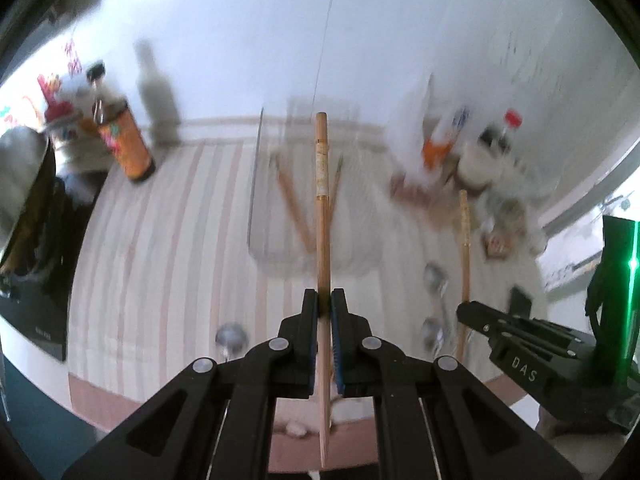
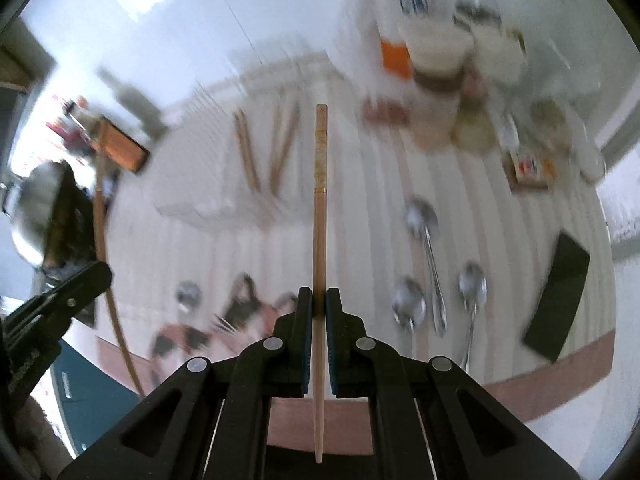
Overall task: Organize utensils
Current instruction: 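Carry chopsticks into the clear tray and open the left tool while the right tool opens, then grasp a steel spoon by its handle with the left tool while the right tool grasps another spoon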
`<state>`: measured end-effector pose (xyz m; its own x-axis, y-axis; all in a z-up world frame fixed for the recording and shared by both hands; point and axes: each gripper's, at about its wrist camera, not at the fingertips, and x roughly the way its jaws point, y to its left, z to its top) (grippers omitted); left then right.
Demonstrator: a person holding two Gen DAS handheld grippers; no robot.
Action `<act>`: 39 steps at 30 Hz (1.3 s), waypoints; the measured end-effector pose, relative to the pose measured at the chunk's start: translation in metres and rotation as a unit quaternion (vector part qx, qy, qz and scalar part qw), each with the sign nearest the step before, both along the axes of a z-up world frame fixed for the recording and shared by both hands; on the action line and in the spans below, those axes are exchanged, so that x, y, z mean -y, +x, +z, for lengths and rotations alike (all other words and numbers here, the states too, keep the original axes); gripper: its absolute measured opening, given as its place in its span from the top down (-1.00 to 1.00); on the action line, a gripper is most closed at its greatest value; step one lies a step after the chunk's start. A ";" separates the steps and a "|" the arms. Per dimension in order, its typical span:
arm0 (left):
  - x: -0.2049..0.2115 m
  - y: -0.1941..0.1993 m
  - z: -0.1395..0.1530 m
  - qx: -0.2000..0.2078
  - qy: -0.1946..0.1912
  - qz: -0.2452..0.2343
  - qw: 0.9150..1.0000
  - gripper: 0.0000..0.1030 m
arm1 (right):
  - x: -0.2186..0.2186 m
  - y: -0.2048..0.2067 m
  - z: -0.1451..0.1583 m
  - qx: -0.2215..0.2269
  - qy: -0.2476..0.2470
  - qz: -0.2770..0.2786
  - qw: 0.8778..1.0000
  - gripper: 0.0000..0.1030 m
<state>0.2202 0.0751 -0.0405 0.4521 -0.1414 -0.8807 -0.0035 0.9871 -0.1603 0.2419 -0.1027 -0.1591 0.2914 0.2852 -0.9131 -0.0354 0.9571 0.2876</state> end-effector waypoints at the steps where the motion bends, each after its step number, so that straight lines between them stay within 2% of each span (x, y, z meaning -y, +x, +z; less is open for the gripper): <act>1: -0.002 0.009 0.007 0.005 -0.006 0.001 1.000 0.92 | 0.000 0.009 0.009 0.007 0.008 0.001 1.000 0.87; 5: -0.010 0.048 0.030 0.008 -0.035 0.004 0.999 0.92 | -0.002 0.046 0.035 0.024 0.031 0.000 0.999 0.87; 8: -0.017 0.082 0.027 -0.013 -0.052 0.003 0.999 0.92 | -0.009 0.079 0.040 0.024 0.044 -0.002 0.999 0.87; 12: -0.023 0.125 0.009 -0.053 -0.062 0.003 0.997 0.92 | -0.024 0.124 0.032 0.007 0.053 -0.001 0.999 0.87; 20: -0.038 0.180 -0.054 -0.141 -0.074 0.024 0.987 0.92 | -0.057 0.185 -0.007 -0.027 0.044 0.003 0.999 0.87; 26: -0.050 0.201 -0.086 -0.176 -0.085 0.047 0.980 0.92 | -0.073 0.212 -0.039 -0.051 0.027 0.006 0.998 0.87; 33: -0.055 0.205 -0.094 -0.189 -0.089 0.053 0.977 0.89 | -0.079 0.219 -0.056 -0.077 0.018 0.016 0.997 0.85; 35: -0.057 0.202 -0.090 -0.185 -0.068 0.057 0.979 0.88 | -0.077 0.215 -0.053 -0.072 0.011 0.016 0.997 0.70; 37: -0.059 0.198 -0.084 -0.176 -0.050 0.062 0.981 0.76 | -0.073 0.211 -0.049 -0.067 0.008 0.013 0.998 0.56; 39: -0.062 0.192 -0.078 -0.161 -0.033 0.066 0.984 0.53 | -0.067 0.205 -0.043 -0.058 0.004 0.009 0.998 0.47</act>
<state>0.4126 0.1369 -0.1187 0.1683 -0.1609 -0.9725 -0.1926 0.9622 -0.1926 0.4472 -0.0357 -0.2021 0.1783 0.2970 -0.9381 -0.0192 0.9542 0.2984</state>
